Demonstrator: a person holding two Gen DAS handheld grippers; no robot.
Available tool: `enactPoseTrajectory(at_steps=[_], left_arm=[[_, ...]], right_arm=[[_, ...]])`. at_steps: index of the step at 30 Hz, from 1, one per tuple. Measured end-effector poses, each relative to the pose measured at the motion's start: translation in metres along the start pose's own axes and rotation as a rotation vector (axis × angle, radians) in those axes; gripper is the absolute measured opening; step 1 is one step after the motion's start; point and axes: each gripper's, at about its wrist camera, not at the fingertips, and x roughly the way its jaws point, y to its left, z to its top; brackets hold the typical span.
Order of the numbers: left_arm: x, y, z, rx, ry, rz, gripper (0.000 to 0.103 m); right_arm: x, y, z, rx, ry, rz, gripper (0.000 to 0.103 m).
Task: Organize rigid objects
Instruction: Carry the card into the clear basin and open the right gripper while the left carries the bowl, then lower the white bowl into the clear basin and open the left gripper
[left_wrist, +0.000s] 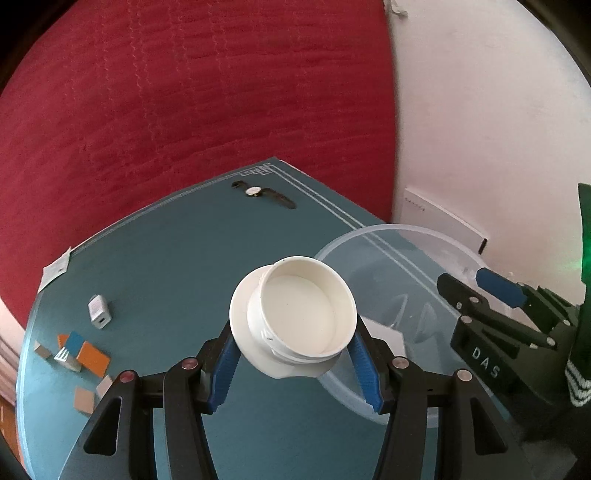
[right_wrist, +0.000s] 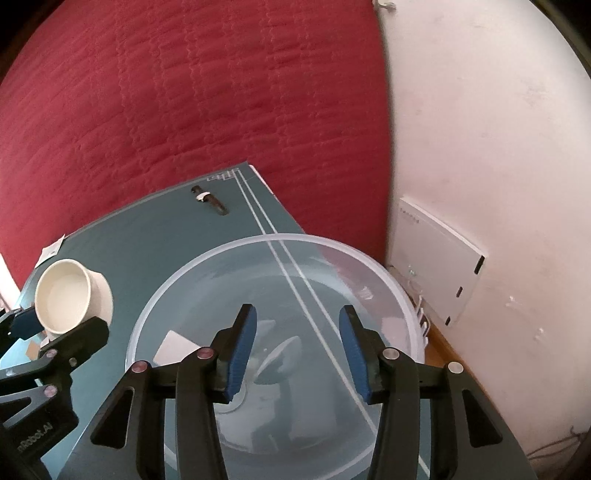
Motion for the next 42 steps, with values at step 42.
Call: enactPoseTrajectory(at_steps=[42], left_arm=[[0.019,0.016,-0.048,-0.065,0.117,0.012,0.098]], right_arm=[[0.002,-0.001,-0.006,0.011,-0.006,0.007,0.049]])
